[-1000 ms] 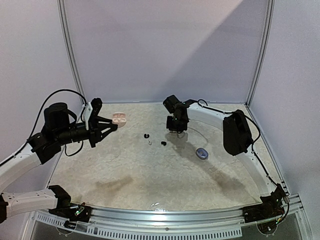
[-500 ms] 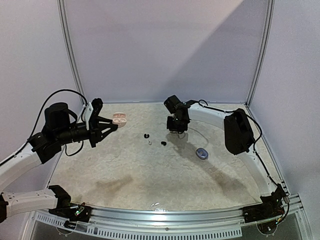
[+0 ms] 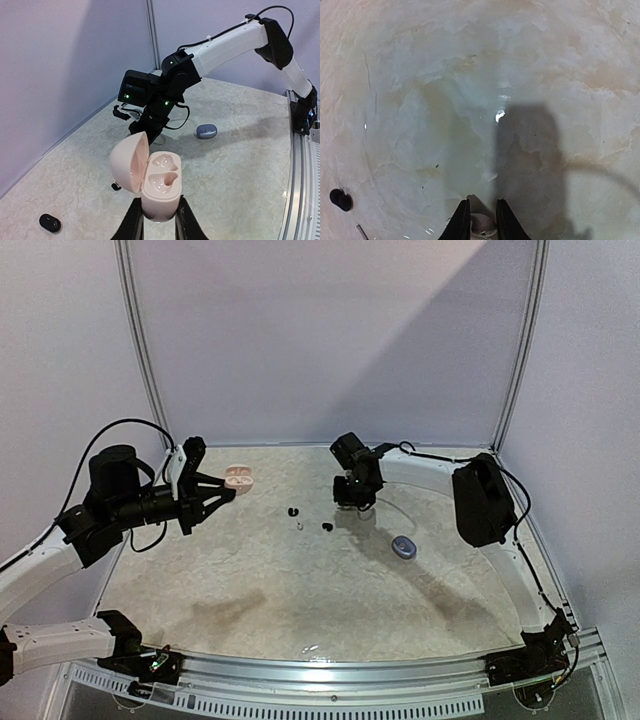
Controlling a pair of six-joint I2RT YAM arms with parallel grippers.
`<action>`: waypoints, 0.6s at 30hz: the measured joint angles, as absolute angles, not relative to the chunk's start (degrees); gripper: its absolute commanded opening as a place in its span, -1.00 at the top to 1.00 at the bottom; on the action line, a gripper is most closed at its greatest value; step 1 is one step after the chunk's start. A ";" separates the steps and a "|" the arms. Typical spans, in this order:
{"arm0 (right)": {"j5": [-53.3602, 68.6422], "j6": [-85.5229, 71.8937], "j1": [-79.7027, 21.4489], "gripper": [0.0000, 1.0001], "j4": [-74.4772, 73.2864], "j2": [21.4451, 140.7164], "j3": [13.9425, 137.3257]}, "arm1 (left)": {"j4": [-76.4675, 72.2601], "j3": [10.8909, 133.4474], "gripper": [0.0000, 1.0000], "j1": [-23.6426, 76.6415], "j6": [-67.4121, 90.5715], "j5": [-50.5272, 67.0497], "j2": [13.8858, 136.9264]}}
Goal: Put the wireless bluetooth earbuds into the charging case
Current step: Pick up the left earbud from the center of the board.
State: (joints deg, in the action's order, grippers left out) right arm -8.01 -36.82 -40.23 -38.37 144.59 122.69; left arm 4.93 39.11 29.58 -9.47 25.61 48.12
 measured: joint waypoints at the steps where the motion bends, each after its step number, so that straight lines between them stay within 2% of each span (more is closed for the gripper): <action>1: -7.46 -36.05 -40.23 0.67 -37.67 144.03 121.62 | 4.93 39.11 1.00 29.58 -9.54 25.61 48.12; 12: -1.61 -29.17 -40.40 0.50 -33.71 140.75 115.44 | 4.95 39.11 1.00 29.54 -9.89 25.54 48.10; 18: 2.42 -24.34 -40.45 0.49 -33.06 139.52 113.51 | 4.97 39.11 1.00 29.54 -10.04 25.45 47.90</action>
